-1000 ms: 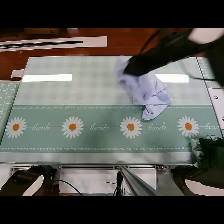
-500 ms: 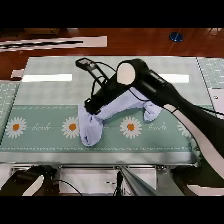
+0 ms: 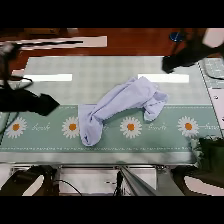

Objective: Fold the shirts.

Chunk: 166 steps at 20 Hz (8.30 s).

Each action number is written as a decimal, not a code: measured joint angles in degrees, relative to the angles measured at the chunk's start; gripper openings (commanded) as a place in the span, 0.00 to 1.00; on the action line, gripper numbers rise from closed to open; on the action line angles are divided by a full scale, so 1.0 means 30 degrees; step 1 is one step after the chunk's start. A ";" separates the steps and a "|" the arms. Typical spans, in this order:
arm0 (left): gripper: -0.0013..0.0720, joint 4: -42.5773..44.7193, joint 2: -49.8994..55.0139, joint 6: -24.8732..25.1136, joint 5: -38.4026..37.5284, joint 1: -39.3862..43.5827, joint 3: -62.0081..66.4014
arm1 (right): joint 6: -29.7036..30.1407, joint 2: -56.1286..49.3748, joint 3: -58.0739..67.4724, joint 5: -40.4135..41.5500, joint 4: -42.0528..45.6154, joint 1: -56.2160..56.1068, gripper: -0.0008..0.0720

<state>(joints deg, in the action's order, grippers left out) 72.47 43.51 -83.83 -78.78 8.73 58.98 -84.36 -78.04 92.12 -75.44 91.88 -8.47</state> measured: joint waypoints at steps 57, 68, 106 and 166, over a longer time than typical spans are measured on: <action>0.05 -1.3551 1.1322 0.9799 0.0998 -0.2084 -1.0746 | 0.3752 -0.4524 -0.9726 0.4976 -1.6160 1.0054 0.83; 0.05 -1.4673 1.1278 0.9785 0.0889 -0.2084 -1.0178 | 0.4634 -0.5989 -0.9566 0.8102 -1.9759 0.8094 0.05; 0.05 -0.6870 -0.5450 0.0612 -0.2579 -1.2080 0.9347 | -0.0612 1.3733 0.0962 -0.3366 -0.8531 0.9908 0.05; 0.90 -0.6535 1.1300 0.3300 0.9945 -0.4058 0.0911 | 0.0699 -0.9814 0.3184 0.4393 -0.9697 0.5712 0.70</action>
<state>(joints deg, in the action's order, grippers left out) 52.86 77.41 -73.93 -48.95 -3.44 61.71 -82.26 -107.48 101.67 -62.26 62.78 8.67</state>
